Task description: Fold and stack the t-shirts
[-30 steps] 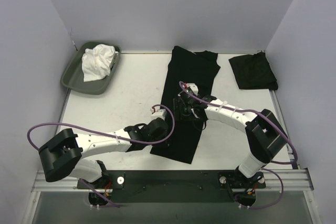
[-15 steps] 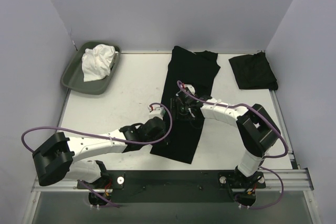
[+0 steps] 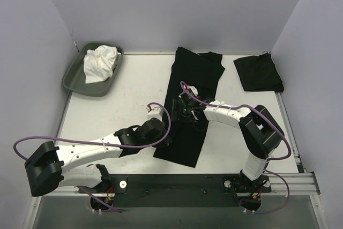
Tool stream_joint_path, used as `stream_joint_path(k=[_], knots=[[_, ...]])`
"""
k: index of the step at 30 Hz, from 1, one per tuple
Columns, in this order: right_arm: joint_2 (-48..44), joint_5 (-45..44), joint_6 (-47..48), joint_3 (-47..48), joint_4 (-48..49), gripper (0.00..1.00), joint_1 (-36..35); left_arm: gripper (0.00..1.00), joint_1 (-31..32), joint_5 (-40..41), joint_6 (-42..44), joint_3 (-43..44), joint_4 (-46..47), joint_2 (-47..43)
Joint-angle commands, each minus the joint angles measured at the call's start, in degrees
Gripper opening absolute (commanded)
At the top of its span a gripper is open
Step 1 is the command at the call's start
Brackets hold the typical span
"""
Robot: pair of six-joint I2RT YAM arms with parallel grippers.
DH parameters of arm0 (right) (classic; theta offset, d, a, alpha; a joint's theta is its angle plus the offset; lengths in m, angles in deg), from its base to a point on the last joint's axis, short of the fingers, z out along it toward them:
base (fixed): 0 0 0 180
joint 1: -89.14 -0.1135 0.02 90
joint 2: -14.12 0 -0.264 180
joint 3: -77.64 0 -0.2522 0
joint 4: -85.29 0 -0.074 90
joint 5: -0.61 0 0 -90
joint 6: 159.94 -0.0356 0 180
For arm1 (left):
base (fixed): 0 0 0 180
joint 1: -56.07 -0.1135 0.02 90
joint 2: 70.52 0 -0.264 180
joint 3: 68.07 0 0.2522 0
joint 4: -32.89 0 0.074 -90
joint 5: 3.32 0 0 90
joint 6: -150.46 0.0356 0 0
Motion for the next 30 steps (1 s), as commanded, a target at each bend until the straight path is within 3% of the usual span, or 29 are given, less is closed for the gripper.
stream_joint_path(k=[1, 7, 20, 27, 30], knots=[[0.16, 0.18, -0.91, 1.72, 0.4, 0.67, 0.28, 0.0, -0.89, 1.39, 0.47, 0.39, -0.48, -2.72], [0.43, -0.44, -1.53, 1.64, 0.31, 0.62, 0.28, 0.0, -0.99, 1.13, 0.47, 0.13, -0.3, -2.81], [-2.2, -8.34, -0.13, 1.11, -4.61, 0.2, 0.54, 0.0, -0.9, -0.71, 0.29, -1.1, 2.07, -1.93], [-4.84, -12.47, 1.02, 0.06, -6.98, 0.19, 0.54, 0.0, -0.72, -1.68, 0.29, -0.93, 3.3, -0.7], [-5.98, -13.97, 1.28, -0.65, -7.33, 0.12, 0.54, 0.0, -0.55, -1.77, 0.29, -0.67, 3.57, -0.09]])
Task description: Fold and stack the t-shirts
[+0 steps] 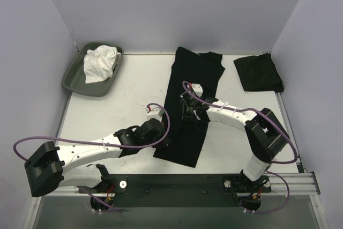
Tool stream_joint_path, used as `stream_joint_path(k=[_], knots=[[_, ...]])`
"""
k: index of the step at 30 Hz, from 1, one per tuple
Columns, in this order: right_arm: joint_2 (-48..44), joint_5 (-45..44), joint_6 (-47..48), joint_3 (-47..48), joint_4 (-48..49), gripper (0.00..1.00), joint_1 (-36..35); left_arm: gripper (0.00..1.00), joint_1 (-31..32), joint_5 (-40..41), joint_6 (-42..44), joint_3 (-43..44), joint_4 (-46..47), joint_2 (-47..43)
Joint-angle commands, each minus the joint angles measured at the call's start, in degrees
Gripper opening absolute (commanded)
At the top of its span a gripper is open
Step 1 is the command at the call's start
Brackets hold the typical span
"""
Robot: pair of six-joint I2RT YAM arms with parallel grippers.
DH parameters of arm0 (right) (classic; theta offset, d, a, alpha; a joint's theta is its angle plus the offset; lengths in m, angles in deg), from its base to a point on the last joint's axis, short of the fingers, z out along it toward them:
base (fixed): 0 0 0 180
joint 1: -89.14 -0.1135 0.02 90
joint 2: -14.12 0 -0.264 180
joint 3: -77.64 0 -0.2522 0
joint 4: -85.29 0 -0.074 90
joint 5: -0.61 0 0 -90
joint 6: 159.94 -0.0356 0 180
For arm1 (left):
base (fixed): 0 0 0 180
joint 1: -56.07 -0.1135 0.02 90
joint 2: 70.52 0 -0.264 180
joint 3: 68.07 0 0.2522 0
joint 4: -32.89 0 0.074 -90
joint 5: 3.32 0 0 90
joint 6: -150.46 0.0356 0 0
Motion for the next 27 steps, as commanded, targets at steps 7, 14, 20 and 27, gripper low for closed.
stream_joint_path(k=[7, 14, 20, 27], knots=[[-4.3, -4.97, 1.5, -1.48, -4.68, 0.14, 0.02, 0.0, 0.57, -1.62, 0.47, 1.22, 3.13, 1.86], [-5.45, -6.46, 1.5, -5.08, -6.35, 0.21, 0.02, 0.0, 1.45, -2.94, 0.64, 3.06, 4.36, 5.64], [-4.75, -6.73, 2.29, -4.91, -7.93, 0.71, -0.07, 0.92, 2.59, -5.13, 0.91, 5.78, 4.45, 11.88], [-5.36, -8.13, 2.47, -2.37, -8.81, 0.77, 0.01, 0.94, 9.79, -5.06, 0.99, 14.03, 4.45, 19.43]])
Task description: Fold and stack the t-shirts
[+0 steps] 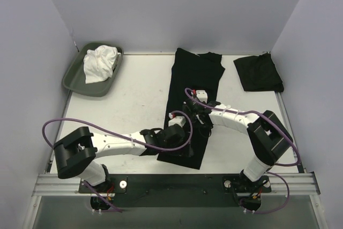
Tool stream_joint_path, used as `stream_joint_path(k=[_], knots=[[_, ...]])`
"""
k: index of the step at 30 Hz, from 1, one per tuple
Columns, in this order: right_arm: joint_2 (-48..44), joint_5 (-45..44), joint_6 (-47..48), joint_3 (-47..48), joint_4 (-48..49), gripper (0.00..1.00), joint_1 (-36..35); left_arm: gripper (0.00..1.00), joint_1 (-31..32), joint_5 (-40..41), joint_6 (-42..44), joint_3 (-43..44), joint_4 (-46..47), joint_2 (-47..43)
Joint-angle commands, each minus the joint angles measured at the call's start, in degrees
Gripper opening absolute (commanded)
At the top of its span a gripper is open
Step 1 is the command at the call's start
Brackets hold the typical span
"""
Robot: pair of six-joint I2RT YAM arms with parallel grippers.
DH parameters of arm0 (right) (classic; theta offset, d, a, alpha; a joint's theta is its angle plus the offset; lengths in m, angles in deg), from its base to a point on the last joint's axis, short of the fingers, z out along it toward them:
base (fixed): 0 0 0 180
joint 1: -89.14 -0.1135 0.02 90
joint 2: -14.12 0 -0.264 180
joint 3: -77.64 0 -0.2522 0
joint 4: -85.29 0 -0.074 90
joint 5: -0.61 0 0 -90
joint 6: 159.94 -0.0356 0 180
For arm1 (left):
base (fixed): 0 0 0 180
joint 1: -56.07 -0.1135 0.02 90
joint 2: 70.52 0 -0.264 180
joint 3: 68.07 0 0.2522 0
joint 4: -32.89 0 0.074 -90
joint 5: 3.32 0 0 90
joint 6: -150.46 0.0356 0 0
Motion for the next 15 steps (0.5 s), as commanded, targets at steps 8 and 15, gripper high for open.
stream_joint_path(k=[8, 15], knots=[[-4.1, -4.23, 1.38, 3.9, -4.31, 0.77, 0.72, 0.95, 6.49, -0.04, 0.31, 9.52, 2.44, 4.75], [-8.05, -4.41, 1.82, 2.66, -4.58, 0.77, 2.04, 0.95, 6.49, 0.92, 0.49, 8.12, 1.65, 1.06]])
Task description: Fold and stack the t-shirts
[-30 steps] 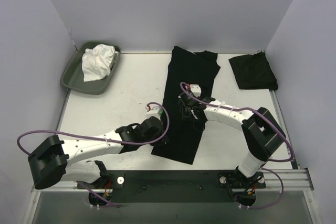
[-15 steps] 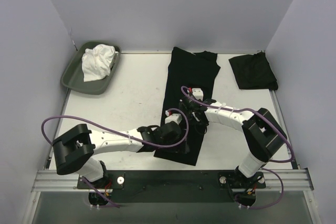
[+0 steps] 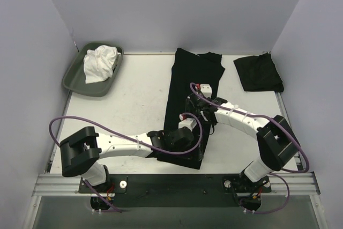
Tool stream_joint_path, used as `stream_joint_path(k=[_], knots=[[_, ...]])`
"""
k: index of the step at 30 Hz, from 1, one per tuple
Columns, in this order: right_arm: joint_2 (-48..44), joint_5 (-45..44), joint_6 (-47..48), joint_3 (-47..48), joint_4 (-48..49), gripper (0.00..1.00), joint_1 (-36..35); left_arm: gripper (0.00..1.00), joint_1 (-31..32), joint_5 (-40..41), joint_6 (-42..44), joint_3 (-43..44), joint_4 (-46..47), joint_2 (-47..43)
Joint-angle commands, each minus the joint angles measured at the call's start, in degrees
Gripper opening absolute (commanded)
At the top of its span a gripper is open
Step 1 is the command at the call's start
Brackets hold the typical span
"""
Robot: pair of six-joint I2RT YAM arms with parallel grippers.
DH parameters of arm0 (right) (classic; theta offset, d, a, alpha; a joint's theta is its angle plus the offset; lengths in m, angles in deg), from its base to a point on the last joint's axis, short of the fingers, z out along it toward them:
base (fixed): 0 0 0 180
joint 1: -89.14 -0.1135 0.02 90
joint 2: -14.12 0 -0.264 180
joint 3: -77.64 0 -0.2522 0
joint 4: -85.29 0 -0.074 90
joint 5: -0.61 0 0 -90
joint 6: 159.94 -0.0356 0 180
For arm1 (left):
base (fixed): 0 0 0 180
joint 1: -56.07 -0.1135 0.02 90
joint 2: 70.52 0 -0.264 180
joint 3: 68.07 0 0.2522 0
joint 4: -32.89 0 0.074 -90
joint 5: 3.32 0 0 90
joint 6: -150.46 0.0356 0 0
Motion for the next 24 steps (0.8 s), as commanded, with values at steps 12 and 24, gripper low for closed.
stream_joint_path(k=[12, 24], knots=[[-2.94, 10.16, -3.34, 2.46, 2.37, 0.86, -0.7, 0.96, -5.73, 9.24, 4.12, -5.97, -11.85, -20.91], [-8.12, 13.07, -12.76, -5.45, 7.3, 0.85, -13.43, 0.96, -14.87, 7.47, 2.18, -18.83, -5.16, -27.77]])
